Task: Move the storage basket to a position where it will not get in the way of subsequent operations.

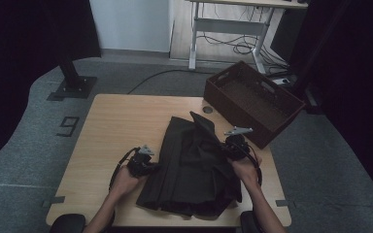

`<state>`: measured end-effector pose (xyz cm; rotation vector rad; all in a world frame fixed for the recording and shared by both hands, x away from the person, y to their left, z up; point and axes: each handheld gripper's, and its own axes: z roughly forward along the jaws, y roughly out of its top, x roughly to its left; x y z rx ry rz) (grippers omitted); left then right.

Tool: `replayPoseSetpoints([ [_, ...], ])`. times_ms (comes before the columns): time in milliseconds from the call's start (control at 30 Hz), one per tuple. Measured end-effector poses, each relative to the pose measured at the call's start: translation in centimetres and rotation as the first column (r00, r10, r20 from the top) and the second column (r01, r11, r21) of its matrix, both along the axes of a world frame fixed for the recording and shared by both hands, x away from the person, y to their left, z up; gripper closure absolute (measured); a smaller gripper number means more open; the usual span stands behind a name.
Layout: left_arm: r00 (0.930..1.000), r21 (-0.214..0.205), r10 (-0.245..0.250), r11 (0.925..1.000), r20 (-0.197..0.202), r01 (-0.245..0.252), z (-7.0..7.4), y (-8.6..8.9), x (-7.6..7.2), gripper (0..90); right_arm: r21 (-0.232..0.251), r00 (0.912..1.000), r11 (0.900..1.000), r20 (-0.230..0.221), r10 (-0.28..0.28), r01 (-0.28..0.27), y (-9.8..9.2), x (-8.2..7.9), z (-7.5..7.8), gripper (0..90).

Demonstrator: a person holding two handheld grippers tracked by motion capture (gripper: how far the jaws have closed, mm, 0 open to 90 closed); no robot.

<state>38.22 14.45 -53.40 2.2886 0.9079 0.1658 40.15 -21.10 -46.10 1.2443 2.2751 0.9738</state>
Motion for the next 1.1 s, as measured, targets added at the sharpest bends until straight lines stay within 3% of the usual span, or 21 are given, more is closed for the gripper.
replayPoseSetpoints([
  [167,0.9991,0.082,0.019,0.9964,0.038,-0.022,0.5,-0.1,-0.1,89.5,-0.008,0.9991,0.9991,0.007,-0.042,0.042,-1.6,-0.2,0.6,85.9],
  [333,0.9972,0.102,0.054,0.9930,0.052,-0.059,0.5,1.0,0.1,89.6,-0.010,0.9959,0.9959,0.008,-0.090,0.090,-3.8,-0.5,0.6,85.8],
  [533,0.9914,0.139,0.110,0.9830,0.070,-0.119,0.7,3.1,0.2,89.7,-0.033,0.9894,0.9888,0.012,-0.145,0.145,-5.7,-0.8,0.5,85.8],
  [667,0.9850,0.166,0.153,0.9723,0.080,-0.165,0.8,5.0,0.1,89.7,-0.050,0.9835,0.9822,0.010,-0.181,0.181,-7.1,-0.8,0.4,85.8],
  [867,0.9761,0.163,0.210,0.9627,0.056,-0.216,0.9,8.0,-0.3,89.6,-0.062,0.9738,0.9719,0.002,-0.227,0.227,-8.8,-0.9,-0.2,85.6],
  [967,0.9719,0.165,0.230,0.9579,0.050,-0.235,1.1,9.0,-0.6,89.1,-0.068,0.9738,0.9720,-0.017,-0.227,0.225,-8.9,-0.9,-0.9,85.2],
  [1033,0.9668,0.159,0.246,0.9540,0.069,-0.254,1.5,9.0,-0.8,87.6,-0.077,0.9757,0.9734,-0.024,-0.218,0.216,-8.6,-0.9,-1.3,84.0],
  [1100,0.9625,0.123,0.247,0.9578,0.112,-0.260,2.5,8.4,-0.8,77.0,-0.072,0.9780,0.9761,-0.025,-0.207,0.205,-8.4,-0.9,-1.3,76.5],
])
